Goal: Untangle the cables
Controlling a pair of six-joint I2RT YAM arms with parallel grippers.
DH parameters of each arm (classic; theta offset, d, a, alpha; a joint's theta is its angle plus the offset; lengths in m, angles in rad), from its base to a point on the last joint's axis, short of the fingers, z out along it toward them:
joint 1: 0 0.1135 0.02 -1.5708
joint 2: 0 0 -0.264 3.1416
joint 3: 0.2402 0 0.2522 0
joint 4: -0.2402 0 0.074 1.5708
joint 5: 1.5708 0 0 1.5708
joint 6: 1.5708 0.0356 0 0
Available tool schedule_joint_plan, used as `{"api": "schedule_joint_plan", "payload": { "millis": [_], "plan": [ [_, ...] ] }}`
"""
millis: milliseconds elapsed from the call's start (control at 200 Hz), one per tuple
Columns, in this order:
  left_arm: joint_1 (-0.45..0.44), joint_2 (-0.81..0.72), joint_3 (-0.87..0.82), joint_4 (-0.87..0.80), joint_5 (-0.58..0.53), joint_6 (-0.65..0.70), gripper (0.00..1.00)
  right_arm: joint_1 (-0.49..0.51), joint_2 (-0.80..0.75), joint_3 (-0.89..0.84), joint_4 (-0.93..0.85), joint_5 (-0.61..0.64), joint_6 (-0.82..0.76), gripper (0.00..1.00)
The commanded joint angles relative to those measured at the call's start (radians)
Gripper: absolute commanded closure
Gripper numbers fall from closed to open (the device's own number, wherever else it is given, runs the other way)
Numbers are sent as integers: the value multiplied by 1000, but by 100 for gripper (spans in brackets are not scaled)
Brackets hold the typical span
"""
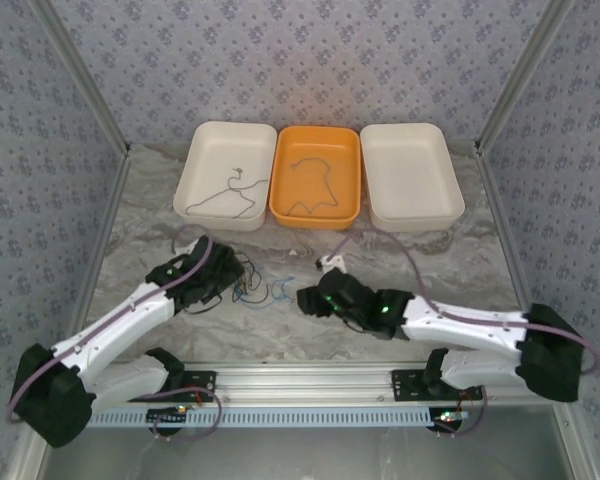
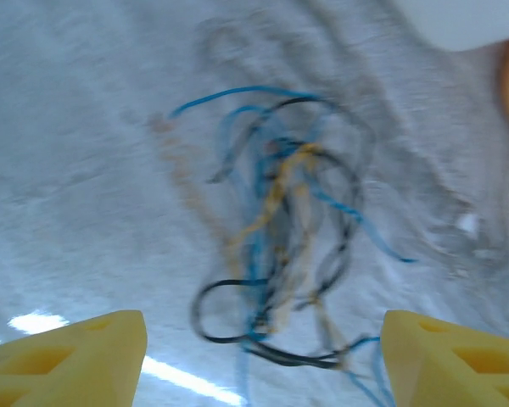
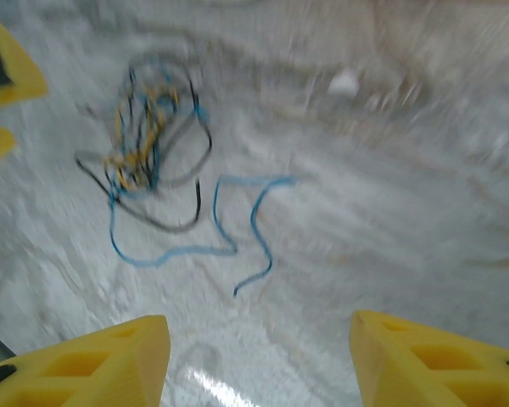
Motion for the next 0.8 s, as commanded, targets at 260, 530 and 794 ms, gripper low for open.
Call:
{"api": "schedule_joint_plan", "payload": {
  "millis": [260,530,794],
  "plan": [
    [62,-57,-118,106,92,23,35,-23,211,165,-11,96,492,44],
    [66,-39,-111,134,76,47,36,-68,406,407,-183,74,785,46],
    [67,-70,-135,205,114,90,37,-112,529,409,-86,-15,1045,46]
  ]
}}
